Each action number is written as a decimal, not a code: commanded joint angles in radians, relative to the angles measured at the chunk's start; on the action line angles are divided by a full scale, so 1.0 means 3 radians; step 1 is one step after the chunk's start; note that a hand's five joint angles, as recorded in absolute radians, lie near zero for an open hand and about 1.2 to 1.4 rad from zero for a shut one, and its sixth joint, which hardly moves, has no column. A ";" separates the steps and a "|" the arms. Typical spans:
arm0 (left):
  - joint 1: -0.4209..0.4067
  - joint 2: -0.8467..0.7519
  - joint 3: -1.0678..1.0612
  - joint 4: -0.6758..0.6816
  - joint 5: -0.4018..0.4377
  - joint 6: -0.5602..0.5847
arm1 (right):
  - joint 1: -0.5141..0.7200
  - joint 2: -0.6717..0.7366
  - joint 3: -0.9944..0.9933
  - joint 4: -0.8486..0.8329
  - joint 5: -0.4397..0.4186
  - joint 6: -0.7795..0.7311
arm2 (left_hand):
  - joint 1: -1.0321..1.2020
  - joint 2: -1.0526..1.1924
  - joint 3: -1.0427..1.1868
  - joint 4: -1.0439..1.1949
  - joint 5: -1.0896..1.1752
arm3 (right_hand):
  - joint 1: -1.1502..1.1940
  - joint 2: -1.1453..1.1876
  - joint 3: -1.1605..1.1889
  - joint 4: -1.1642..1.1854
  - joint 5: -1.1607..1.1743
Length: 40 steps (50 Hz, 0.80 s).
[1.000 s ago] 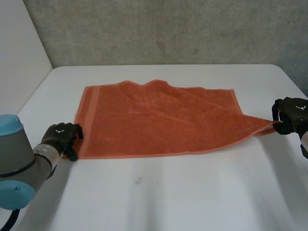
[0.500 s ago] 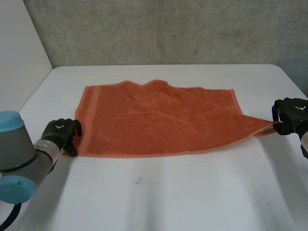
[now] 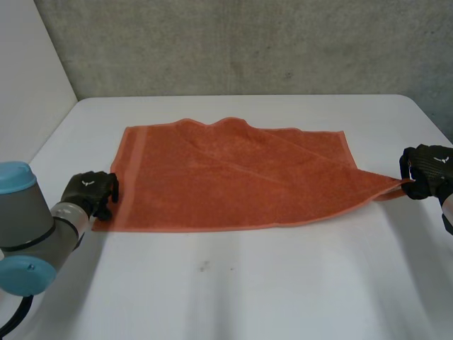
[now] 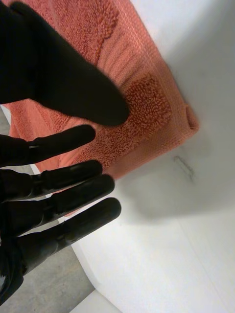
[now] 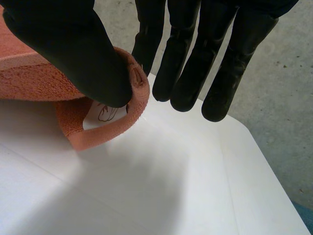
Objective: Fold the laundry
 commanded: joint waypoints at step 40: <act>0.0004 -0.0052 0.0065 -0.0067 -0.0002 0.0005 | -0.0005 0.0005 -0.0009 0.0000 0.0000 -0.0020 | -0.0189 -0.0227 -0.0231 -0.0262 -0.0261 | 0.1375 0.0710 0.0693 0.0676 0.0788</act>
